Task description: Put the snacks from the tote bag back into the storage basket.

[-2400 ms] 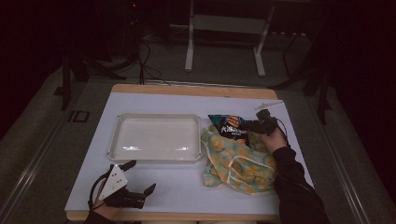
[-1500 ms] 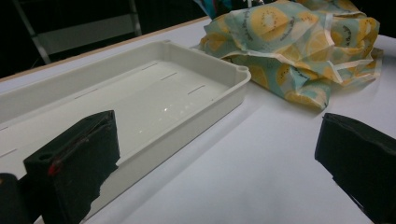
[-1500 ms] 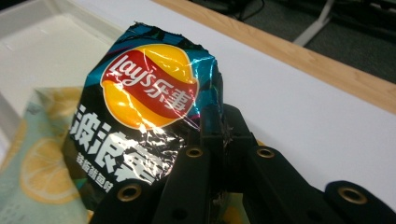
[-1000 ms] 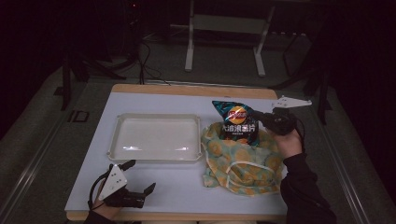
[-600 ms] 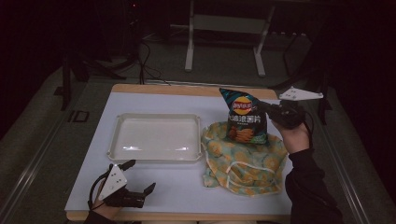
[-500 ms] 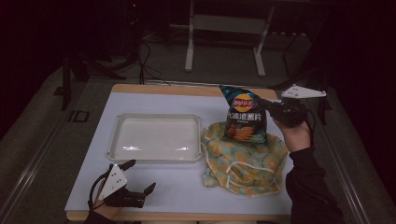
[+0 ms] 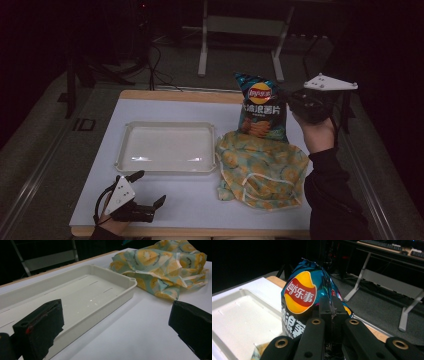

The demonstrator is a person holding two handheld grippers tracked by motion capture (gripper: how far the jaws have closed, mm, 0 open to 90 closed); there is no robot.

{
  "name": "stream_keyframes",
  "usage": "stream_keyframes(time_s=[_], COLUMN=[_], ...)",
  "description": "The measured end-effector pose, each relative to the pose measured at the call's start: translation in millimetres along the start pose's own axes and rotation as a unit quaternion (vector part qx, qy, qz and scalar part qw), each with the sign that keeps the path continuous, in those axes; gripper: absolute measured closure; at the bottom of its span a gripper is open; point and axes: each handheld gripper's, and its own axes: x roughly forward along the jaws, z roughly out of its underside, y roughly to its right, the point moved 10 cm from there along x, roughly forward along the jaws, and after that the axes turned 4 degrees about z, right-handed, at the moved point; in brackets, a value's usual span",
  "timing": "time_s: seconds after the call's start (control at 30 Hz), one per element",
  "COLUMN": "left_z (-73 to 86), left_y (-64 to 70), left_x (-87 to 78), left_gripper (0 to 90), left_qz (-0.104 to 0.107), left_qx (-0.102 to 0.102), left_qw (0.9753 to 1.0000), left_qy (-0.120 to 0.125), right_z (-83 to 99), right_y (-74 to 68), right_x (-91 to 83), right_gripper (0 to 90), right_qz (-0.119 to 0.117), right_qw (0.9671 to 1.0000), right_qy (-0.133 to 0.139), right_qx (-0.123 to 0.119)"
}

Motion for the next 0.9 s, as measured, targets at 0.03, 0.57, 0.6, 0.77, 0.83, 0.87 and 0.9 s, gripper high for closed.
stream_keyframes(time_s=[0.03, 0.57, 0.6, 0.77, 0.83, 0.87, 0.9], left_z=[0.0, -0.9, -0.8, -0.7, -0.3, -0.2, -0.2], left_y=[0.1, 0.7, 0.8, 1.7, 2.1, 2.4, 2.7], left_x=[0.0, -1.6, -1.7, -1.8, -1.7, -1.8, -2.0], left_gripper=[0.4, 0.4, 0.4, 0.4, 0.4, 0.4, 0.4], left_qz=[0.000, -0.001, -0.001, 0.002, 0.001, 0.001, 0.001], left_qx=[0.001, 0.003, 0.001, 0.000, 0.004, 0.004, 0.004], left_qw=[1.0000, 1.0000, 1.0000, 1.0000, 1.0000, 1.0000, 1.0000], left_qy=[0.000, 0.001, 0.001, 0.001, -0.001, -0.001, -0.001], right_z=[-3.4, -39.1, -40.6, -47.3, -49.1, -49.8, -50.2], right_y=[-1.7, -57.3, -61.6, -81.7, -90.0, -94.0, -97.8], right_x=[0.4, 23.0, 25.0, 35.5, 39.5, 41.9, 44.3], right_gripper=[90.0, 90.0, 90.0, 90.0, 90.0, 90.0, 90.0], right_qz=[0.000, -0.032, -0.035, -0.051, -0.056, -0.061, -0.066], right_qw=[1.0000, 0.9993, 0.9991, 0.9983, 0.9979, 0.9976, 0.9973], right_qy=[0.003, 0.018, 0.019, 0.023, 0.025, 0.025, 0.024], right_qx=[-0.001, -0.010, -0.012, -0.017, -0.018, -0.019, -0.021])
